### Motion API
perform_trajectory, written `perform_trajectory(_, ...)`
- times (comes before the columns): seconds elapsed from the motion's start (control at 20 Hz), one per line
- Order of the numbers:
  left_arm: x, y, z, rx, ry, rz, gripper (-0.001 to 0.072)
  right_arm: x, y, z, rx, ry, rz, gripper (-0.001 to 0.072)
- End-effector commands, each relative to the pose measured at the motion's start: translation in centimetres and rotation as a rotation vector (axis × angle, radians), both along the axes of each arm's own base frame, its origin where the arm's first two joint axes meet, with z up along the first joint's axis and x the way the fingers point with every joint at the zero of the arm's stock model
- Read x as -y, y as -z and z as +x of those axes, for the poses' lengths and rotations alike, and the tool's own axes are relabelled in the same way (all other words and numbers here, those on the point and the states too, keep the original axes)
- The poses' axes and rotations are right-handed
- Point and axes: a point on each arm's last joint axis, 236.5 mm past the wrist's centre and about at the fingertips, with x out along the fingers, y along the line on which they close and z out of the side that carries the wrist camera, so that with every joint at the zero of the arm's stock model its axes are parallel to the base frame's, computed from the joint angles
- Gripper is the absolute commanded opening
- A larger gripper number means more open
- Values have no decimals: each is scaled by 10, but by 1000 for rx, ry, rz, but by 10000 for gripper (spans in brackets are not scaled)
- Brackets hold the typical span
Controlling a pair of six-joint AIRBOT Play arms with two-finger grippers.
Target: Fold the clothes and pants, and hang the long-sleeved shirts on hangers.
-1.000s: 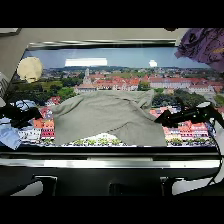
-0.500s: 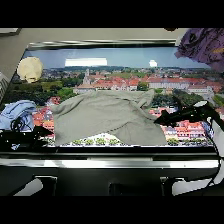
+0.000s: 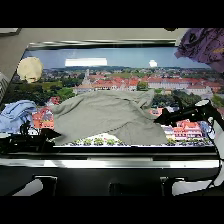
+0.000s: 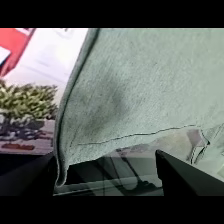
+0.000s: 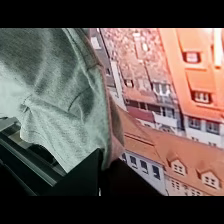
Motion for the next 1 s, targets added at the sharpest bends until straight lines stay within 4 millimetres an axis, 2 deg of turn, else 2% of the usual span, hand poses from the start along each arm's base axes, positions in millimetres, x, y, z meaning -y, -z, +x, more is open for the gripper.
perform_trajectory(0.0,4,10,-4,-24,23,2,701,-5,-6,-8,-31,-19,30,34)
perform_trajectory(0.05,7,11,-4,-27,32,1,604,-7,-8,-10,-37,-25,41,34)
perform_trajectory(0.1,9,12,-4,-28,40,4,382,-10,-12,-10,-38,-25,60,33)
perform_trajectory(0.15,9,12,-3,-23,45,10,100,-12,-16,-9,-30,-19,73,33)
perform_trajectory(0.2,9,11,0,-16,46,13,19,-14,-22,-4,-9,-7,83,32)
perform_trajectory(0.35,11,-10,31,81,46,6,17,-24,-58,18,123,34,142,31)
perform_trajectory(0.45,17,-39,66,190,91,31,16,-26,-95,44,243,82,170,30)
perform_trajectory(0.5,20,-59,88,261,122,62,16,-23,-123,66,338,120,176,30)
perform_trajectory(0.55,23,-88,116,360,156,106,16,-20,-151,89,442,151,161,29)
perform_trajectory(0.65,29,-167,176,599,179,202,15,-20,-224,133,676,161,90,29)
perform_trajectory(0.7,31,-217,202,728,169,247,15,-21,-272,153,798,185,53,29)
perform_trajectory(0.75,32,-277,222,864,150,300,15,-23,-328,166,947,199,21,29)
perform_trajectory(0.8,29,-334,231,982,131,358,15,-24,-383,170,1080,219,-8,29)
perform_trajectory(0.85,23,-395,232,1094,103,431,15,-23,-439,165,1218,239,-44,29)
perform_trajectory(0.9,13,-455,225,1194,57,513,15,-19,-501,149,1366,272,-91,29)
perform_trajectory(0.95,3,-505,211,1277,8,593,15,-15,-553,125,1498,308,-125,29)
